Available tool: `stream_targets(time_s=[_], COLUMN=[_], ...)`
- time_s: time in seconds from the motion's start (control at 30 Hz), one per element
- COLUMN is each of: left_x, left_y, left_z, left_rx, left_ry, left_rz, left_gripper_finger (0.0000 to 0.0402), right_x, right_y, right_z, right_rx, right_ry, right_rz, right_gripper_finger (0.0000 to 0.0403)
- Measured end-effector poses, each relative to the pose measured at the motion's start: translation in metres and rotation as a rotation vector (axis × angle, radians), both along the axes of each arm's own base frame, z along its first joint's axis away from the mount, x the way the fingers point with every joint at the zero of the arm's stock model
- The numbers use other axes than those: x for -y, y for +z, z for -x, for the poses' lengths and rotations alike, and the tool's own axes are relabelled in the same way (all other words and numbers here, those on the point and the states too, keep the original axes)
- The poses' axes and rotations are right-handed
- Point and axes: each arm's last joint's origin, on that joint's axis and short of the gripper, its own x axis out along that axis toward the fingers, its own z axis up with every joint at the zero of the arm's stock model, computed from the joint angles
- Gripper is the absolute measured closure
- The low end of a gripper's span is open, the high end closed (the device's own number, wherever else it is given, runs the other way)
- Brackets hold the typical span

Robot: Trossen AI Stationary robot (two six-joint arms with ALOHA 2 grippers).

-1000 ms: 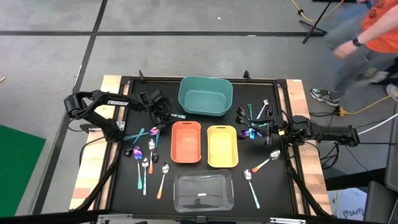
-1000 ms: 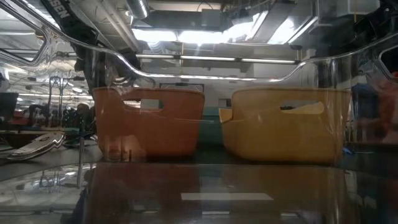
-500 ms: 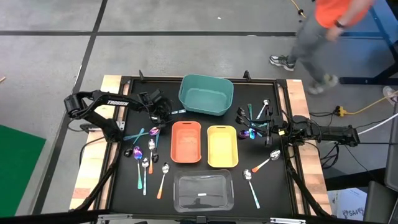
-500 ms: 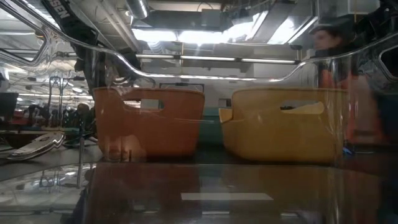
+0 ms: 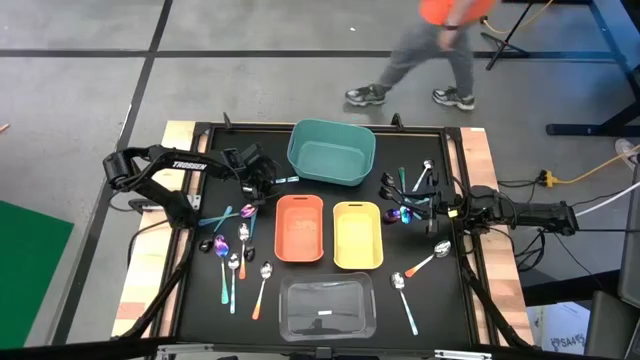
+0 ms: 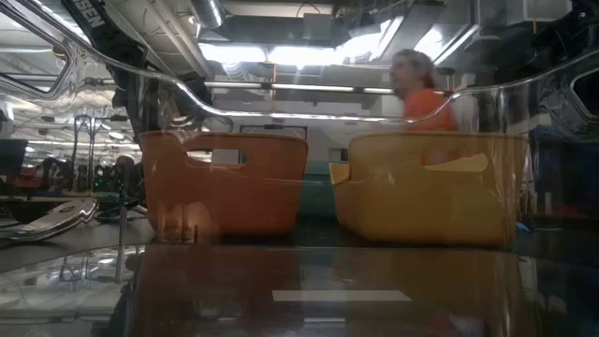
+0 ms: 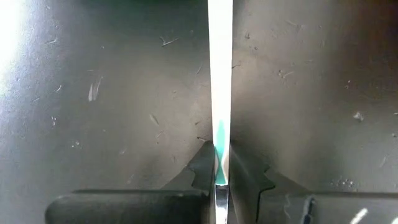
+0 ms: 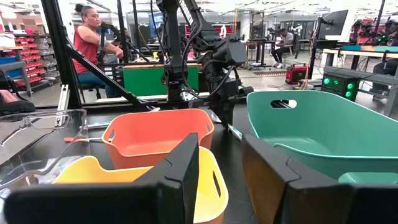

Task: Sort silverware by color (type)
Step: Put the white patterned spoon into the green bin

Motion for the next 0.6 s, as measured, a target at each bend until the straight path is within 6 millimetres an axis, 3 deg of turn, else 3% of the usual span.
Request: stream_targets(time_s=[0.6], left_x=[0.0072], left_y=[0.0004], left_z=[-0.0024], left_rx=[0.005], left_ry=[-0.005], left_rz=[0.032], left_gripper_finger=[0.0379], right_x=[0.0000], right_y=[-0.0002], right_z=[0.0000], right_rx=[-0.001], right_ry=[0.000], right_rz=[0.000], right_gripper_finger=[0.0291])
